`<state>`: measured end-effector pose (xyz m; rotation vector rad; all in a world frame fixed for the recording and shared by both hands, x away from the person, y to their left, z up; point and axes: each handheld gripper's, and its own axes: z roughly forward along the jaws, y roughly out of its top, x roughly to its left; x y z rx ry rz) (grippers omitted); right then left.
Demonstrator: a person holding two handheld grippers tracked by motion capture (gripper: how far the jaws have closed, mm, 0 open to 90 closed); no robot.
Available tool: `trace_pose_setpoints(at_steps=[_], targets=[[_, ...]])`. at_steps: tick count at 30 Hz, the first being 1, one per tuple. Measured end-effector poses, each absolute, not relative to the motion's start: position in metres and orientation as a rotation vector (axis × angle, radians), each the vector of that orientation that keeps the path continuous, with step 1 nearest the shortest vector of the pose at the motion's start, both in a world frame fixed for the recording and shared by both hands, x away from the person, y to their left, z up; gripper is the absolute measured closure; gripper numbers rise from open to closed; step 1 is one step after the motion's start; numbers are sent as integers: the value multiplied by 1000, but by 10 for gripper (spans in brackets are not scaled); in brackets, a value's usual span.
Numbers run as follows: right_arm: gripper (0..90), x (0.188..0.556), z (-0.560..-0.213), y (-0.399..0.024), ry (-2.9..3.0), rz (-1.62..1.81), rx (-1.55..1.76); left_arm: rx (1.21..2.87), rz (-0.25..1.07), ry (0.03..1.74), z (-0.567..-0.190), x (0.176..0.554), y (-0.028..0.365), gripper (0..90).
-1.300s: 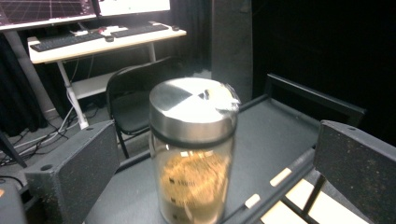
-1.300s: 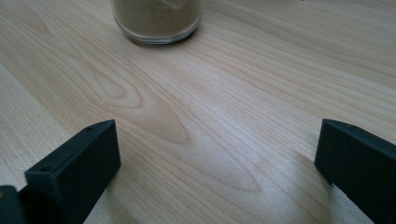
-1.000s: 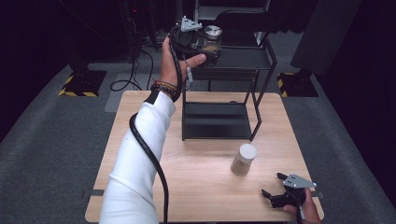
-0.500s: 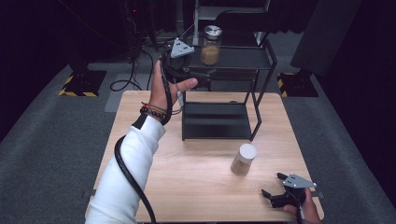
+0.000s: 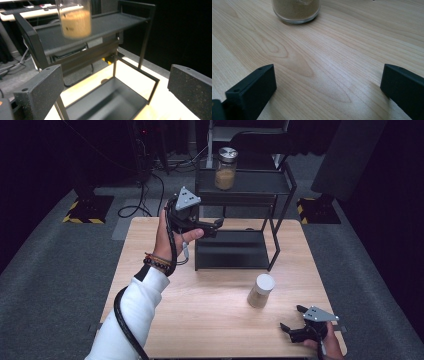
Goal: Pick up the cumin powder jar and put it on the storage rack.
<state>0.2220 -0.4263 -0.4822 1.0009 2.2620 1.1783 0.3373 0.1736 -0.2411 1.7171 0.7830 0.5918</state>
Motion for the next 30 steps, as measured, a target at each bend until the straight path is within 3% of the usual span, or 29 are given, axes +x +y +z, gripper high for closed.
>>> trace_pose_setpoints(at_steps=[30], targets=[[0, 222, -482, -426, 2263, 1177, 1000, 1763, 545, 746, -326, 301, 189, 4]])
